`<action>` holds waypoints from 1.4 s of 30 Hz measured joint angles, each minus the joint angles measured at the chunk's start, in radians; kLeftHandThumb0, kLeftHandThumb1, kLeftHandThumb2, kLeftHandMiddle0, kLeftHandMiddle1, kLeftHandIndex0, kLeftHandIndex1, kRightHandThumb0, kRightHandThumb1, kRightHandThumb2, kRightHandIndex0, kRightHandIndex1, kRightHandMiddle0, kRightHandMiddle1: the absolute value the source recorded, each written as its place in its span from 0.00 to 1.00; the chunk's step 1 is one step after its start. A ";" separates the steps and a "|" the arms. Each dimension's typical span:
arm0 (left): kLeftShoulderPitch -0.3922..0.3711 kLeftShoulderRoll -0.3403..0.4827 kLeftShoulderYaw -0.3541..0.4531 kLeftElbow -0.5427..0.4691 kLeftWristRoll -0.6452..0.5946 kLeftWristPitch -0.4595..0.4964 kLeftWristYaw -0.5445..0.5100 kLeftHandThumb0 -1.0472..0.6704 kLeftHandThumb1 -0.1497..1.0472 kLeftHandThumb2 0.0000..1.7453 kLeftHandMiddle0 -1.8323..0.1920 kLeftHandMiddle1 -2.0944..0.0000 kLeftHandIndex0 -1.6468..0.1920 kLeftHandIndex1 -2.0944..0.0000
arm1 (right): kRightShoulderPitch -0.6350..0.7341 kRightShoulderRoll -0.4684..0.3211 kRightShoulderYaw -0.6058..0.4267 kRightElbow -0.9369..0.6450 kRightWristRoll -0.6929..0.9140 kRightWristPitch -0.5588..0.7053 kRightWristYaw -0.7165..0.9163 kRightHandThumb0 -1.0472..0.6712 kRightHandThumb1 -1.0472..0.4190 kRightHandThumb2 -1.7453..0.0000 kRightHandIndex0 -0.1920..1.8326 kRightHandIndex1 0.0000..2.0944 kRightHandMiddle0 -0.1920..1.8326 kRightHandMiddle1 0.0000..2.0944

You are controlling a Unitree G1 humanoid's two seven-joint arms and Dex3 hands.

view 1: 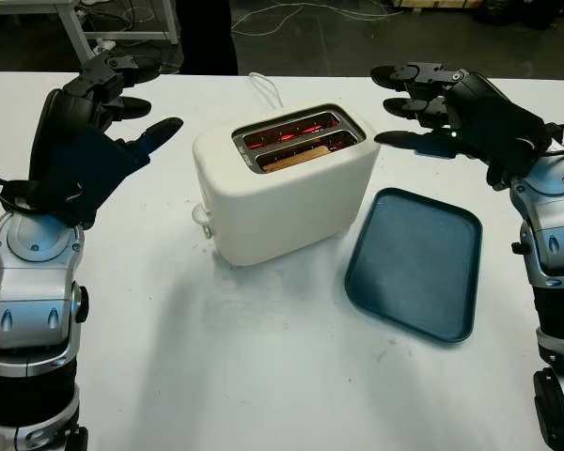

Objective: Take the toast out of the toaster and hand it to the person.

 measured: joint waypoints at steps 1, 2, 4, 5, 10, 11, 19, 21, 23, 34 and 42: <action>0.000 0.000 0.000 0.000 0.000 0.000 0.000 0.19 0.89 0.08 0.78 0.59 0.69 0.76 | 0.000 0.000 0.000 0.000 0.000 0.000 0.000 0.29 0.09 1.00 0.31 0.02 0.30 0.00; 0.000 0.000 0.000 0.000 0.000 0.000 0.000 0.19 0.89 0.08 0.78 0.59 0.69 0.76 | 0.000 0.000 0.000 0.000 0.000 0.000 0.000 0.28 0.09 1.00 0.31 0.02 0.30 0.00; 0.000 0.000 0.000 0.000 0.000 0.000 0.000 0.19 0.89 0.08 0.78 0.59 0.69 0.77 | 0.000 0.000 0.000 0.000 0.000 0.000 0.000 0.29 0.09 1.00 0.31 0.02 0.30 0.00; 0.000 0.000 0.000 0.000 0.000 0.000 0.000 0.19 0.89 0.08 0.78 0.59 0.69 0.77 | 0.000 0.000 0.000 0.000 0.000 0.000 0.000 0.29 0.09 1.00 0.31 0.02 0.30 0.00; 0.002 0.000 0.000 0.000 -0.001 0.000 0.000 0.19 0.89 0.09 0.78 0.59 0.69 0.77 | 0.002 0.001 0.000 0.000 0.000 0.000 0.000 0.29 0.10 1.00 0.31 0.02 0.30 0.00; 0.002 0.000 0.000 0.000 0.000 0.000 0.000 0.19 0.89 0.09 0.78 0.59 0.69 0.77 | 0.003 0.002 0.000 0.000 0.001 0.000 0.000 0.29 0.10 1.00 0.30 0.02 0.30 0.00; 0.002 0.000 0.000 0.000 0.000 0.000 0.000 0.19 0.89 0.09 0.77 0.59 0.68 0.77 | 0.006 0.003 0.000 0.000 0.001 0.000 0.000 0.28 0.10 1.00 0.31 0.02 0.30 0.00; 0.002 0.000 0.000 0.000 0.000 0.000 0.000 0.19 0.89 0.09 0.77 0.59 0.68 0.77 | 0.006 0.004 0.000 0.000 0.000 0.000 0.000 0.28 0.10 1.00 0.31 0.02 0.30 0.00; 0.002 0.000 0.000 0.000 0.000 0.000 0.000 0.19 0.89 0.08 0.77 0.59 0.68 0.77 | 0.006 0.004 0.001 0.000 0.000 0.000 0.000 0.28 0.10 1.00 0.31 0.02 0.31 0.00; 0.002 0.000 0.000 0.000 0.000 0.000 0.000 0.19 0.89 0.08 0.78 0.59 0.68 0.77 | 0.006 0.004 0.002 0.000 0.000 0.010 0.000 0.29 0.10 1.00 0.31 0.02 0.30 0.00; 0.001 0.000 0.000 0.000 0.000 0.000 0.000 0.19 0.89 0.08 0.78 0.58 0.68 0.77 | 0.006 0.004 0.002 -0.001 -0.001 0.010 0.000 0.28 0.10 1.00 0.31 0.02 0.30 0.00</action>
